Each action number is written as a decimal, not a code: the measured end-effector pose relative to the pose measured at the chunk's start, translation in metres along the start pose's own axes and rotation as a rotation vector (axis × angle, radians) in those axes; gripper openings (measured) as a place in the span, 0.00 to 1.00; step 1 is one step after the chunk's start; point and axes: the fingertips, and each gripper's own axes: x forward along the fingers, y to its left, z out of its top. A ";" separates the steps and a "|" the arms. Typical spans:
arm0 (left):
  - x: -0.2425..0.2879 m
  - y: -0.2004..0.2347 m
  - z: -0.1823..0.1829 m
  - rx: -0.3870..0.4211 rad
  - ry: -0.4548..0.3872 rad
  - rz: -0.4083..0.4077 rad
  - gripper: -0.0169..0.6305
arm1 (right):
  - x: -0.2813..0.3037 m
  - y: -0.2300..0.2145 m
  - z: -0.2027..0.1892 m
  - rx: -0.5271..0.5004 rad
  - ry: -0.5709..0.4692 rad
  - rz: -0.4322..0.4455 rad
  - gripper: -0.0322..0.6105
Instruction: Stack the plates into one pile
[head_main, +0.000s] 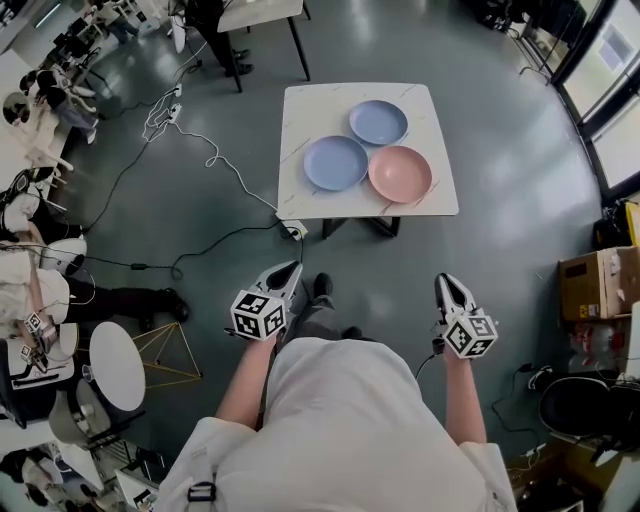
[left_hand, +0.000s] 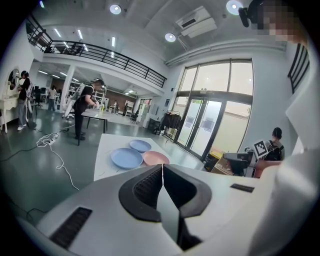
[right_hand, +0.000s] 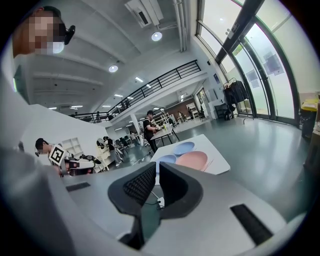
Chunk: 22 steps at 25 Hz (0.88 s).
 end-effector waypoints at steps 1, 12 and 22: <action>0.003 0.003 0.003 0.002 -0.001 -0.002 0.05 | 0.004 -0.001 0.002 -0.003 0.000 -0.001 0.11; 0.057 0.040 0.036 0.022 0.018 -0.044 0.05 | 0.063 -0.011 0.022 -0.010 0.014 -0.024 0.11; 0.098 0.078 0.053 0.018 0.049 -0.077 0.05 | 0.111 -0.019 0.029 -0.005 0.045 -0.047 0.11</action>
